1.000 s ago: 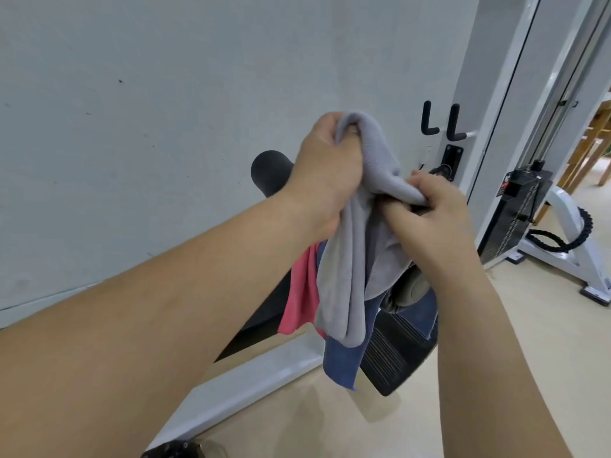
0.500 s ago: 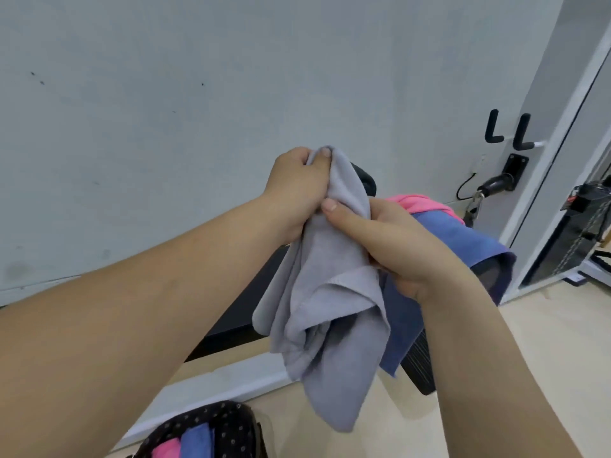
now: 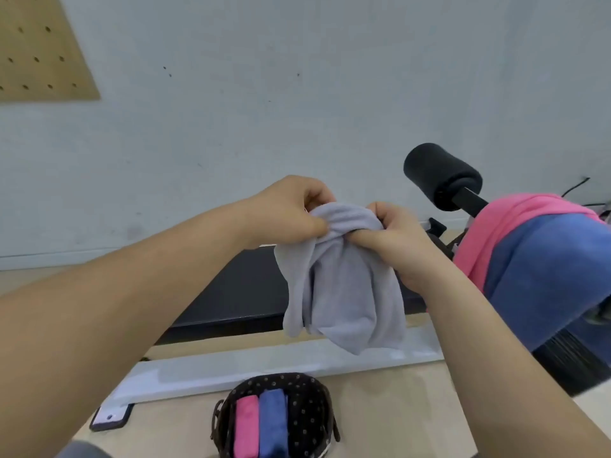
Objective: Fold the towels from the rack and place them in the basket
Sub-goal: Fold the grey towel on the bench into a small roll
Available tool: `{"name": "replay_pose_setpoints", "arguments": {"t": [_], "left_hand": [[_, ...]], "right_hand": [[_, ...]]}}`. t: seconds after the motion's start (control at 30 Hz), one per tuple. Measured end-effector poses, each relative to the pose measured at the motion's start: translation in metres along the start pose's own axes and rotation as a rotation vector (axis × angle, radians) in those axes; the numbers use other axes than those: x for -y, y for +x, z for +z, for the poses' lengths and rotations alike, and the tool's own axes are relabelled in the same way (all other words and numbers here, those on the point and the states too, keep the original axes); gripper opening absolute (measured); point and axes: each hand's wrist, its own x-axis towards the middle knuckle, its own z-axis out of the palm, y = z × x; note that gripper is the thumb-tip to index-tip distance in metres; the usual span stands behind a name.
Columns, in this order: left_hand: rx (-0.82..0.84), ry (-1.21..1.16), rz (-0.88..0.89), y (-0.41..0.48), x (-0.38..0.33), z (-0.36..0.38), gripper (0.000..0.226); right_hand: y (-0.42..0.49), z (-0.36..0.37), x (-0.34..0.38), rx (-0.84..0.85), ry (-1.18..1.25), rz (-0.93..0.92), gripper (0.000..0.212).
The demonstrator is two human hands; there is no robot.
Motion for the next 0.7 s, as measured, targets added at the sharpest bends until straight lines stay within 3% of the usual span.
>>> {"name": "replay_pose_setpoints", "arguments": {"t": [0.1,0.2,0.3,0.37,0.5,0.6,0.7], "left_hand": [[-0.034,0.18,-0.09,-0.022,0.029,-0.011,0.008],[-0.16,-0.029,-0.226,-0.038,0.052,-0.022,0.015],[-0.201,-0.194,-0.301,-0.048,0.07,-0.031,0.019],[-0.178,-0.199,-0.288,-0.052,0.081,-0.03,0.018],[-0.245,-0.149,-0.19,-0.053,0.105,-0.027,0.022],[-0.318,-0.079,-0.132,-0.054,0.119,-0.034,0.032],[-0.317,0.142,-0.066,-0.054,0.128,-0.043,0.029]], "right_hand": [[0.014,0.034,0.002,0.032,-0.039,-0.052,0.02],[0.021,0.063,0.005,0.271,-0.034,0.031,0.031],[0.025,0.089,0.009,0.518,0.181,0.112,0.04],[0.03,0.105,0.009,0.566,0.314,0.096,0.038],[0.047,0.12,-0.003,0.507,0.516,0.11,0.032],[0.056,0.116,-0.009,0.574,0.357,0.071,0.028],[0.059,0.107,-0.01,0.75,0.327,0.11,0.024]]}}
